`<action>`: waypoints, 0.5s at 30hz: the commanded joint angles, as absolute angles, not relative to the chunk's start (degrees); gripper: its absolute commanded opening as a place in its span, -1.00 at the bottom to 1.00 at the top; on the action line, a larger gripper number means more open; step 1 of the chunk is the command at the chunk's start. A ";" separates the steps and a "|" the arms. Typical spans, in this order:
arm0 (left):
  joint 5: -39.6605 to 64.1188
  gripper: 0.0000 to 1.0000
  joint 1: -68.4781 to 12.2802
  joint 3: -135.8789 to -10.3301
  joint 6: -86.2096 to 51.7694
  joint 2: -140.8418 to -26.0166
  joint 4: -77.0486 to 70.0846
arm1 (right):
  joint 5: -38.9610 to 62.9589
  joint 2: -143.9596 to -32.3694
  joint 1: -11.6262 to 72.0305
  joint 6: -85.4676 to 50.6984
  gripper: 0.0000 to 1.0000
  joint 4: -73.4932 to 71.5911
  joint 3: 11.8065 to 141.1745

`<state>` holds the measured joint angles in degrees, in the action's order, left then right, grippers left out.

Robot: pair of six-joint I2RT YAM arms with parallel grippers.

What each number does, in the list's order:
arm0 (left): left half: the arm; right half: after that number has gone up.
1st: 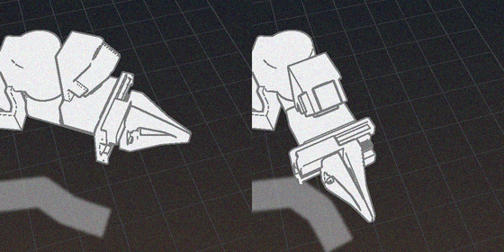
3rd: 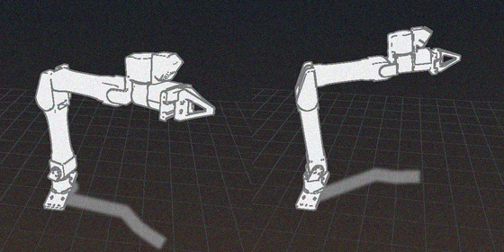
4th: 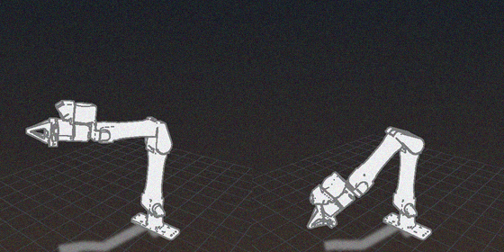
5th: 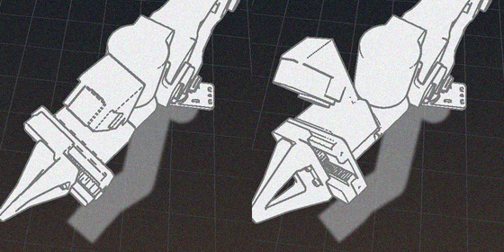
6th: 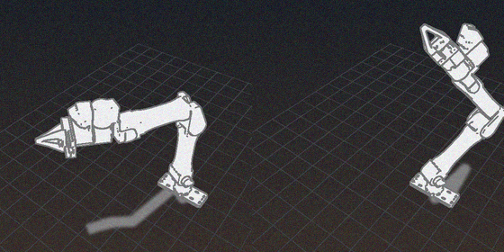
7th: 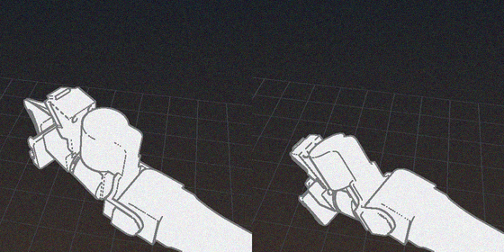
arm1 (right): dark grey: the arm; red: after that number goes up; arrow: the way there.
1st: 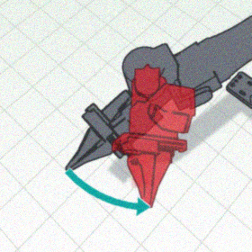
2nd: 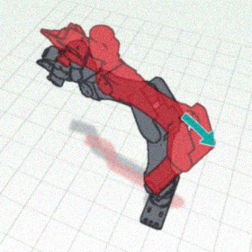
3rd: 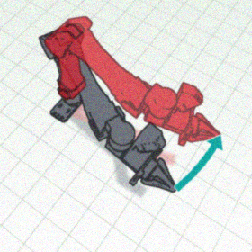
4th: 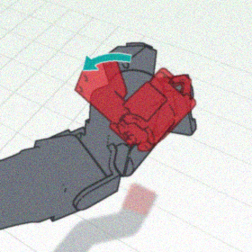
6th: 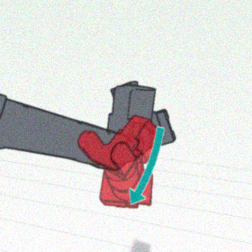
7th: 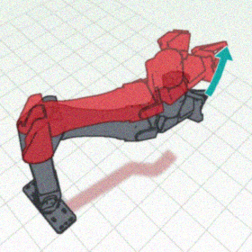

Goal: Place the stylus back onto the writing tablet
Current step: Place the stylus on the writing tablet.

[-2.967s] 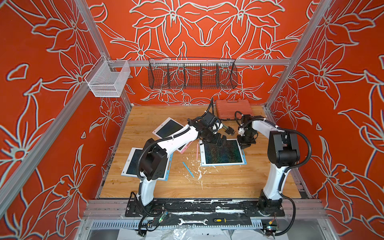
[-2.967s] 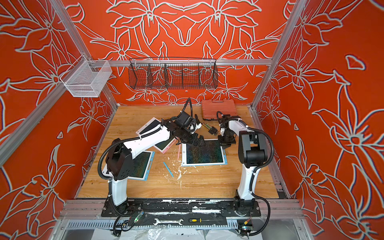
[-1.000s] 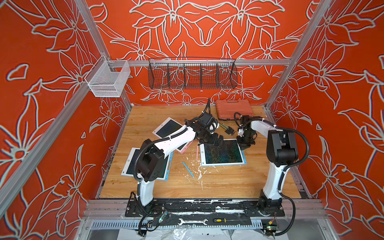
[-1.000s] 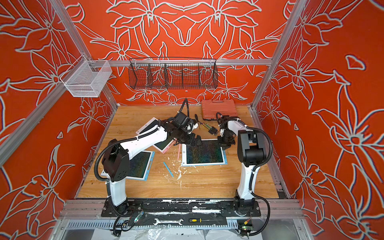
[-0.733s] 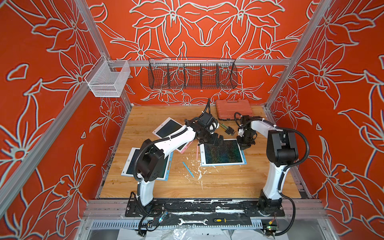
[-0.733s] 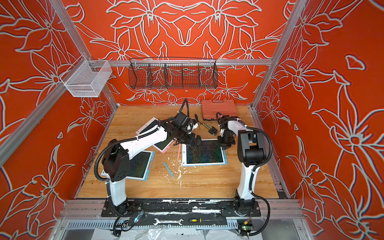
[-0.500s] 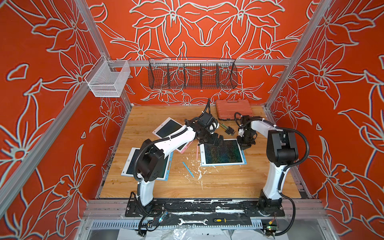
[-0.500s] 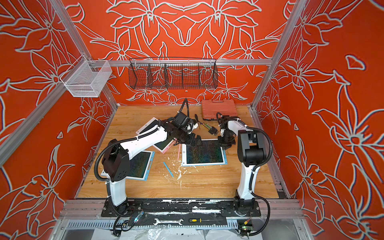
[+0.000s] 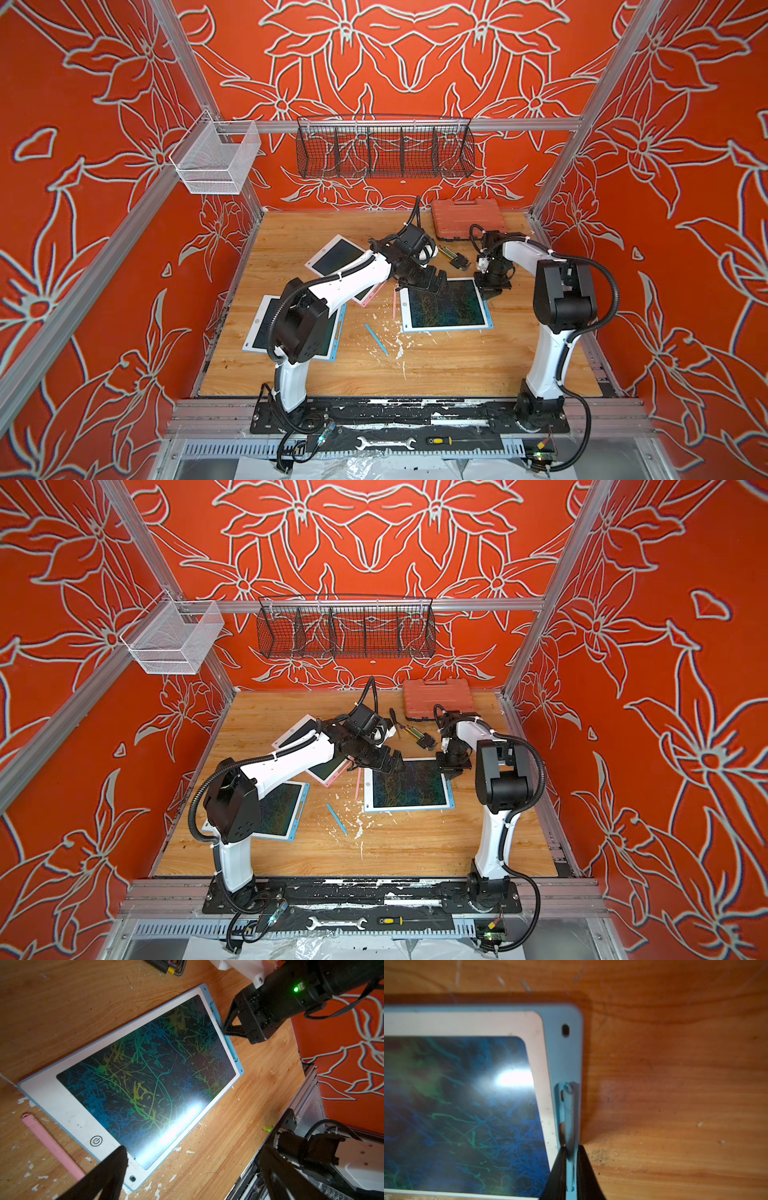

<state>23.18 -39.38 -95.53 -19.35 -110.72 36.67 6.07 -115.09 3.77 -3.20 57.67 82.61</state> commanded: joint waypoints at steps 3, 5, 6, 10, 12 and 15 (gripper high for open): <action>23.75 0.95 -39.13 -94.17 -19.92 -108.06 36.06 | 8.31 -113.57 3.80 -2.57 -0.73 57.57 82.45; 23.82 0.95 -39.20 -93.96 -20.00 -107.97 35.95 | 8.35 -113.34 3.76 -2.57 -0.72 57.49 82.32; 23.82 0.95 -39.14 -93.87 -20.01 -107.97 35.95 | 8.28 -113.25 3.73 -2.57 -0.72 57.48 82.19; 23.82 0.95 -39.19 -93.35 -20.11 -107.68 35.61 | 7.92 -113.12 3.76 -2.58 -0.72 57.48 82.18; 23.88 0.95 -39.20 -93.30 -20.17 -107.55 35.60 | 7.67 -112.94 3.75 -2.72 -0.72 57.48 82.18; 23.83 0.95 -39.19 -93.16 -20.15 -107.57 35.68 | 7.42 -112.60 3.77 -2.66 -0.69 57.39 82.10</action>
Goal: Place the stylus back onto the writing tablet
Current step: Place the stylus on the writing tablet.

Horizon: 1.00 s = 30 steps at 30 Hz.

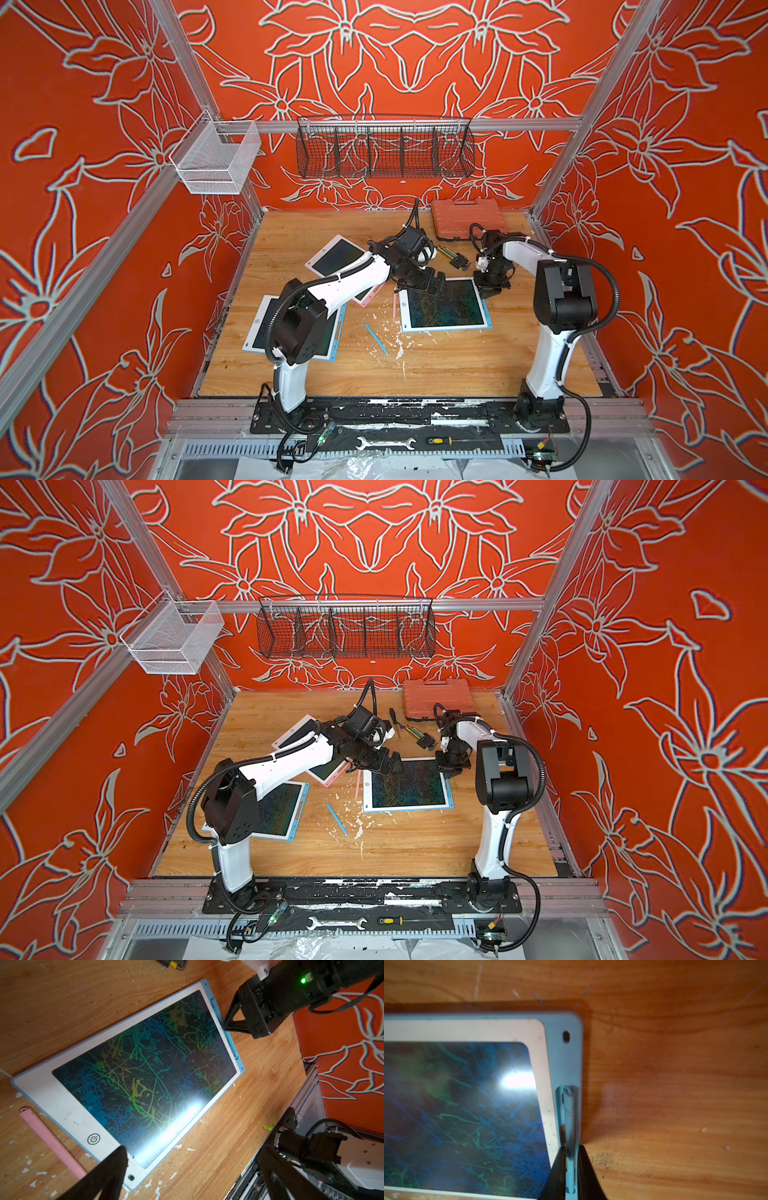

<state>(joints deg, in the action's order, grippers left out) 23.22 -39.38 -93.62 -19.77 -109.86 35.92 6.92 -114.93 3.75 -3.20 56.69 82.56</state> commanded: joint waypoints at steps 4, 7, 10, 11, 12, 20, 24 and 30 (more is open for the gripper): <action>23.78 0.95 -39.19 -93.02 -20.13 -107.33 35.68 | 7.21 -111.92 3.77 -2.87 -0.65 57.06 81.94; 23.78 0.95 -39.19 -92.99 -20.19 -107.31 35.68 | 7.15 -111.55 3.78 -2.82 -0.65 56.96 81.75; 23.82 0.95 -39.20 -92.90 -20.23 -107.25 35.68 | 7.44 -111.19 3.77 -2.78 -0.71 56.81 81.60; 23.83 0.95 -39.20 -92.84 -20.26 -107.22 35.60 | 7.69 -111.23 3.78 -2.67 -0.74 56.79 81.57; 23.94 0.95 -39.20 -92.73 -20.33 -107.14 35.56 | 7.88 -111.41 3.78 -2.67 -0.76 56.84 81.56; 23.79 0.95 -39.20 -91.59 -20.85 -106.43 34.89 | 8.12 -112.06 3.86 -2.59 -0.78 57.13 81.70; 23.65 0.95 -39.18 -91.16 -21.15 -106.16 34.72 | 8.66 -112.49 3.87 -2.59 -0.81 57.22 81.82; 23.45 0.95 -39.18 -90.64 -21.30 -105.81 34.54 | 8.88 -113.01 4.04 -2.56 -0.89 57.30 81.83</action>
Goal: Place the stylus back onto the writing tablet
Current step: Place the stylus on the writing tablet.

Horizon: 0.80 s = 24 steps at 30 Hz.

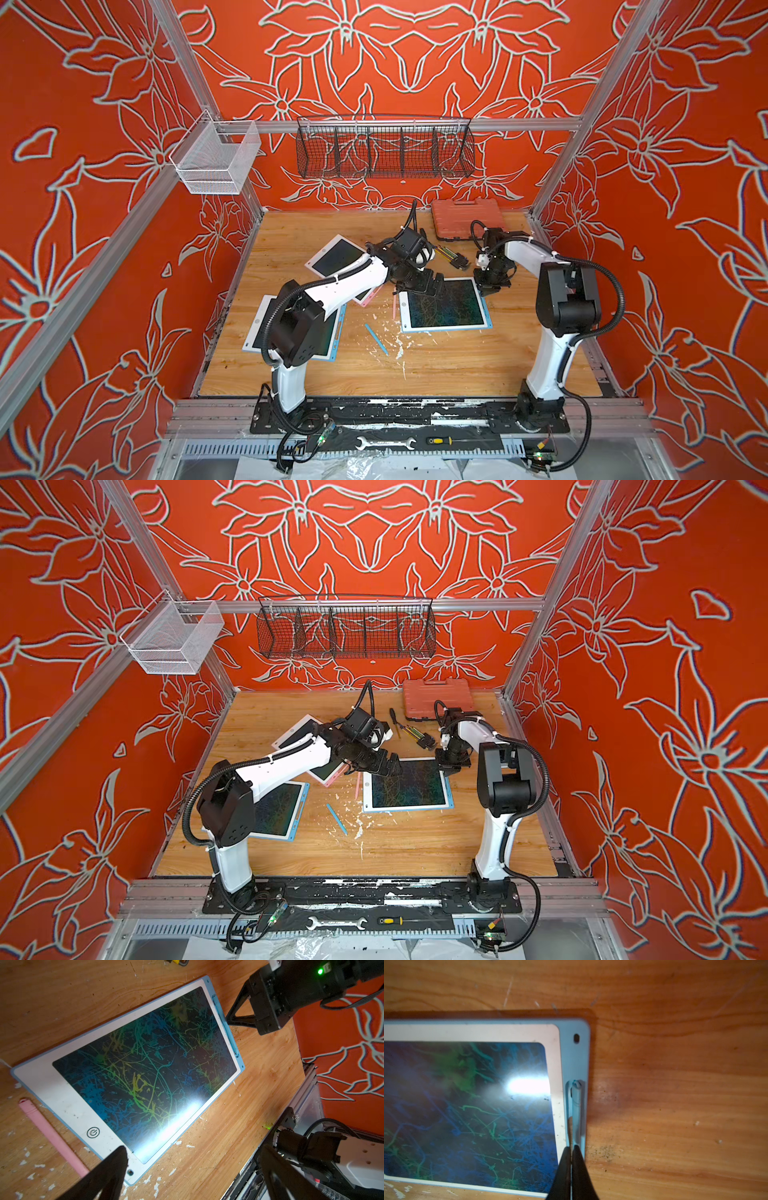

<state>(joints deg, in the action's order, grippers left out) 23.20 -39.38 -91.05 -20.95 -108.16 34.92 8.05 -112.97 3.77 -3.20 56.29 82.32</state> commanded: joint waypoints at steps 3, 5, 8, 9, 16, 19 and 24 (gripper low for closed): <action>23.51 0.95 -39.13 -90.56 -21.41 -105.80 34.55 | 9.01 -113.20 4.13 -2.48 -0.93 57.39 82.00; 23.44 0.95 -39.14 -90.57 -21.36 -105.82 34.54 | 8.97 -113.27 4.09 -2.46 -0.94 57.39 81.91; 23.49 0.95 -39.19 -90.66 -21.31 -105.91 34.54 | 9.05 -113.44 4.19 -2.50 -0.96 57.39 81.97; 23.55 0.95 -39.14 -90.75 -21.29 -105.86 34.62 | 9.06 -113.51 4.16 -2.48 -0.97 57.39 81.98; 23.64 0.95 -39.19 -91.06 -21.24 -106.00 34.74 | 8.40 -114.13 4.28 -2.64 -0.93 57.57 82.27; 23.57 0.95 -39.15 -91.18 -21.10 -106.08 34.80 | 7.29 -114.43 4.31 -2.83 -0.86 57.91 82.43; 23.64 0.95 -39.11 -91.49 -21.02 -106.32 34.97 | 6.62 -114.61 4.25 -3.11 -0.78 58.01 82.55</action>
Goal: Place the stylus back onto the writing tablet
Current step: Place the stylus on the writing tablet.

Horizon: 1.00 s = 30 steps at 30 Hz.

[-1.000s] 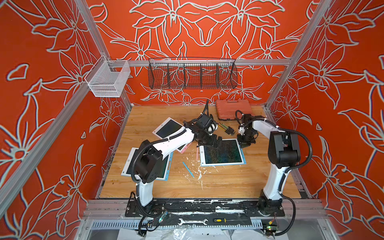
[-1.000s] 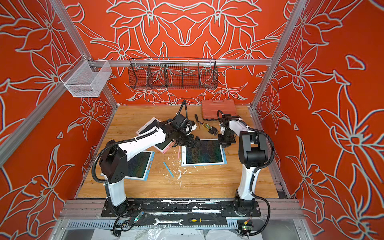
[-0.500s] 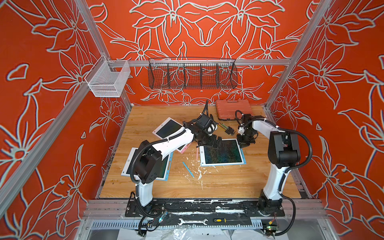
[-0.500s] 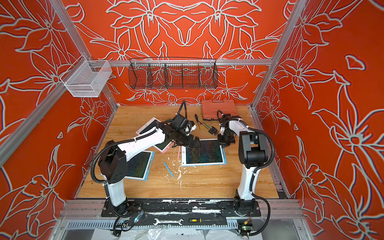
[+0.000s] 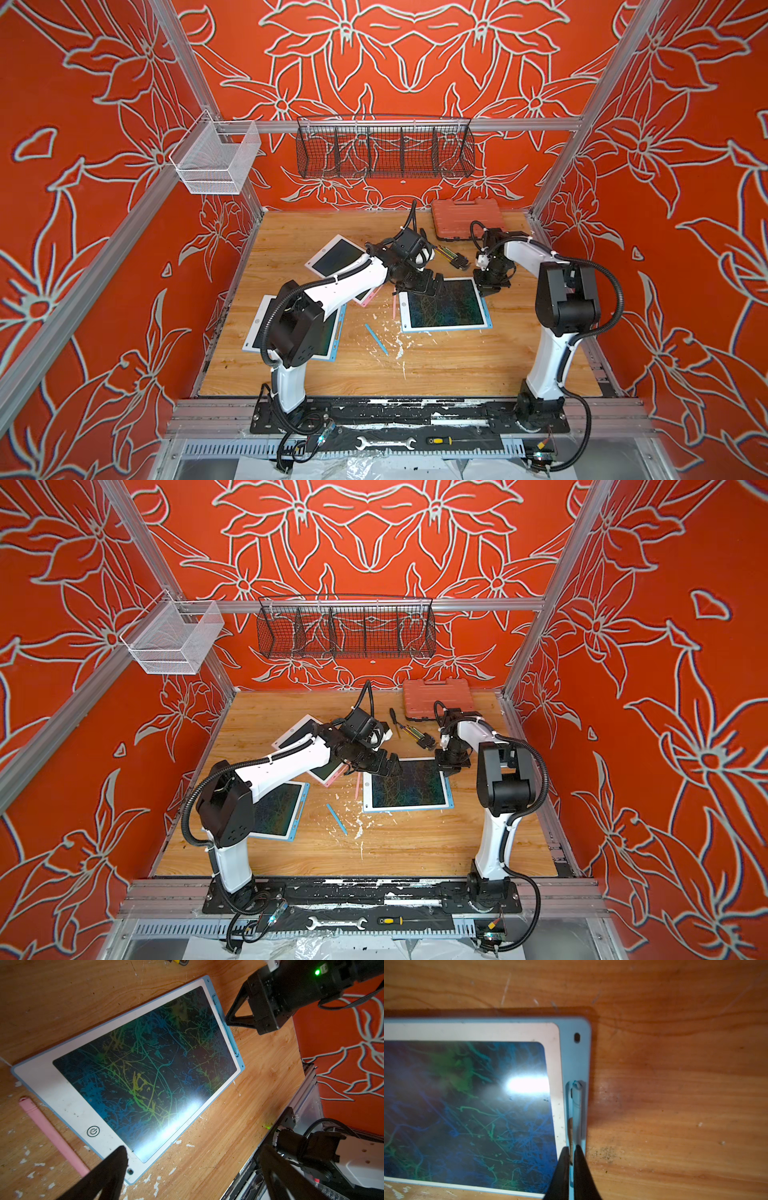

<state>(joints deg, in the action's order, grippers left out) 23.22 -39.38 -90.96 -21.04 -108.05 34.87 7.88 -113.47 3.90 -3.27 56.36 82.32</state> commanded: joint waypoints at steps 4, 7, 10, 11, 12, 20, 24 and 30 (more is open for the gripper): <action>23.64 0.95 -39.11 -91.81 -20.93 -106.51 35.07 | 6.84 -114.94 4.30 -3.12 -0.78 58.01 82.58; 23.68 0.95 -39.11 -91.93 -20.97 -106.60 35.17 | 6.84 -115.22 4.31 -3.08 -0.83 58.10 82.62; 23.64 0.95 -39.11 -91.77 -21.01 -106.47 35.16 | 6.57 -115.50 4.31 -3.08 -0.86 58.31 82.62; 23.63 0.95 -39.10 -91.68 -20.99 -106.52 35.07 | 6.60 -115.65 4.26 -3.13 -0.87 58.44 82.79; 23.59 0.95 -39.11 -91.60 -21.08 -106.37 34.98 | 6.68 -115.66 4.29 -3.13 -0.88 58.45 82.79; 23.30 0.95 -39.05 -91.01 -21.18 -105.94 34.72 | 6.37 -115.93 4.31 -3.17 -0.91 58.45 82.77; 23.31 0.95 -39.06 -90.88 -21.12 -105.95 34.72 | 6.25 -116.26 4.31 -3.49 -0.93 58.45 82.58; 23.18 0.95 -39.02 -90.64 -21.14 -105.80 34.72 | 5.85 -116.46 4.25 -3.67 -1.00 58.55 82.51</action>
<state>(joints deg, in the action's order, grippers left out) 23.18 -39.38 -90.96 -21.04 -108.05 34.87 7.51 -114.80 3.90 -3.46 56.64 82.35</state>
